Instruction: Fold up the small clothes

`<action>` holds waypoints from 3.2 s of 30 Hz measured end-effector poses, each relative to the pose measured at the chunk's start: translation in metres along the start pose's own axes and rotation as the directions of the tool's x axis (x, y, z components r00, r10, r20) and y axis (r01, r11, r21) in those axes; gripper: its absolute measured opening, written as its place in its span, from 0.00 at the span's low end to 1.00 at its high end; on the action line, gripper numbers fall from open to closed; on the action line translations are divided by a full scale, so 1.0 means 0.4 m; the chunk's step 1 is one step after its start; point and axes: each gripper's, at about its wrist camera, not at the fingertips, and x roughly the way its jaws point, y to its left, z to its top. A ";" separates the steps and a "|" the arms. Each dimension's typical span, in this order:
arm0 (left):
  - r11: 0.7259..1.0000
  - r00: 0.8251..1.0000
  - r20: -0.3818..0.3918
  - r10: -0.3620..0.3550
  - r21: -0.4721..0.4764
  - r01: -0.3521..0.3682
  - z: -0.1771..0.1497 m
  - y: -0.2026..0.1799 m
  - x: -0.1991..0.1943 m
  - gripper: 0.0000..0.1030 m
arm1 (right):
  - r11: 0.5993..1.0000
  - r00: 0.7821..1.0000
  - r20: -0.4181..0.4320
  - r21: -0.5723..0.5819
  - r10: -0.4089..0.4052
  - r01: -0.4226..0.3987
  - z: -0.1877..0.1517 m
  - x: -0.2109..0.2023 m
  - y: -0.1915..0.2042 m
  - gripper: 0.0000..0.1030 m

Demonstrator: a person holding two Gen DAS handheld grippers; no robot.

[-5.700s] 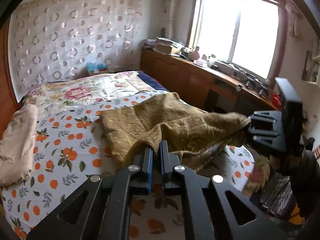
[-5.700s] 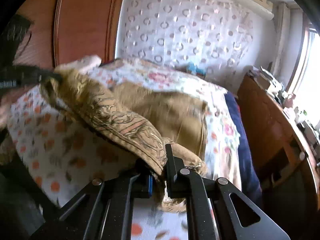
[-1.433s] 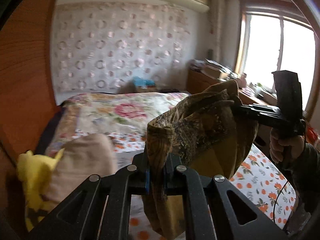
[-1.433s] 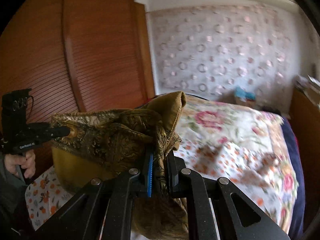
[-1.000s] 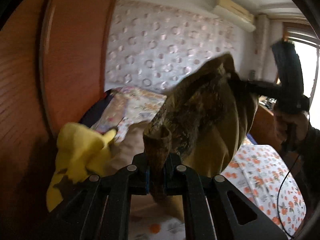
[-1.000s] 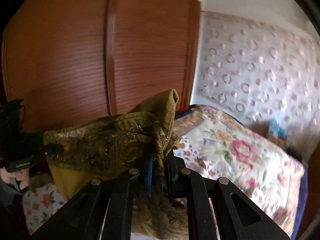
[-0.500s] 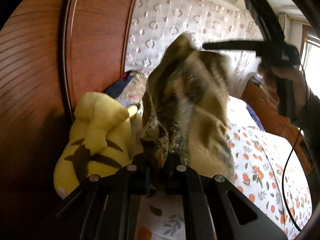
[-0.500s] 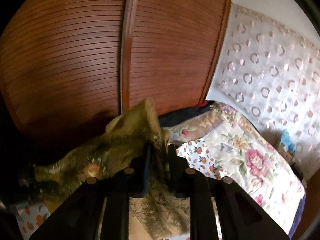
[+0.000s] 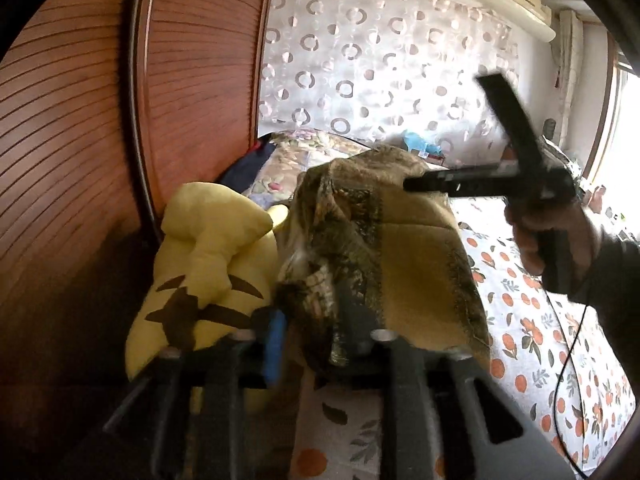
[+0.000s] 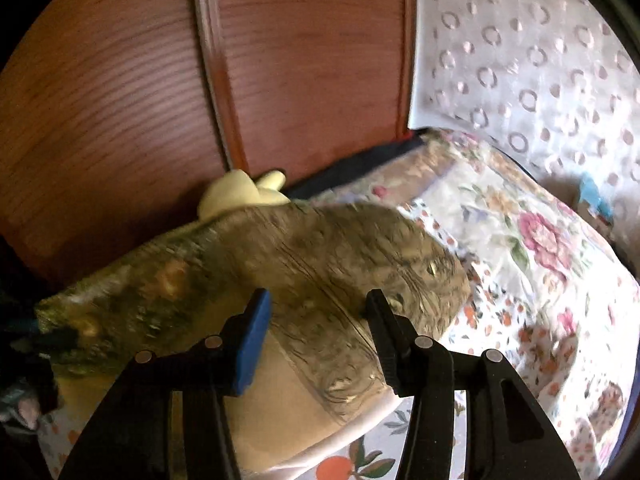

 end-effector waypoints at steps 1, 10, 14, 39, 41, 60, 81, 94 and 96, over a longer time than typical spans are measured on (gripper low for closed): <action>1.000 1.000 0.004 -0.004 0.000 0.004 0.001 0.004 -0.007 0.46 | 1.000 1.000 -0.004 0.007 -0.003 0.003 0.002 0.015 -0.005 0.50; 0.999 0.999 0.032 0.006 0.042 -0.007 0.003 -0.036 -0.051 0.79 | 0.997 0.998 -0.013 0.044 -0.063 0.063 -0.009 -0.010 0.030 0.50; 0.998 0.999 0.045 -0.022 0.068 0.019 0.005 -0.070 -0.072 0.79 | 0.993 0.997 0.036 0.097 -0.064 0.060 -0.059 -0.104 0.045 0.50; 0.951 0.968 0.085 -0.234 0.225 0.210 -0.058 -0.457 -0.265 0.79 | 0.879 0.896 0.224 0.386 -0.385 0.281 -0.587 -0.744 0.233 0.74; 0.949 0.967 0.102 -0.231 0.242 0.201 -0.060 -0.480 -0.291 0.79 | 0.854 0.871 0.247 0.430 -0.424 0.293 -0.619 -0.794 0.251 0.74; 0.940 0.956 0.150 -0.252 0.271 0.205 -0.058 -0.580 -0.391 0.79 | 0.754 0.755 0.291 0.536 -0.587 0.380 -0.706 -0.893 0.355 0.74; 0.946 0.960 0.156 -0.232 0.264 0.186 -0.056 -0.572 -0.396 0.79 | 0.758 0.754 0.298 0.531 -0.586 0.379 -0.712 -0.909 0.342 0.74; 0.947 0.960 0.158 -0.232 0.263 0.185 -0.055 -0.570 -0.397 0.79 | 0.761 0.755 0.301 0.528 -0.582 0.376 -0.710 -0.911 0.335 0.74; 0.947 0.960 0.158 -0.233 0.263 0.186 -0.055 -0.569 -0.397 0.79 | 0.762 0.756 0.301 0.528 -0.581 0.375 -0.710 -0.910 0.328 0.74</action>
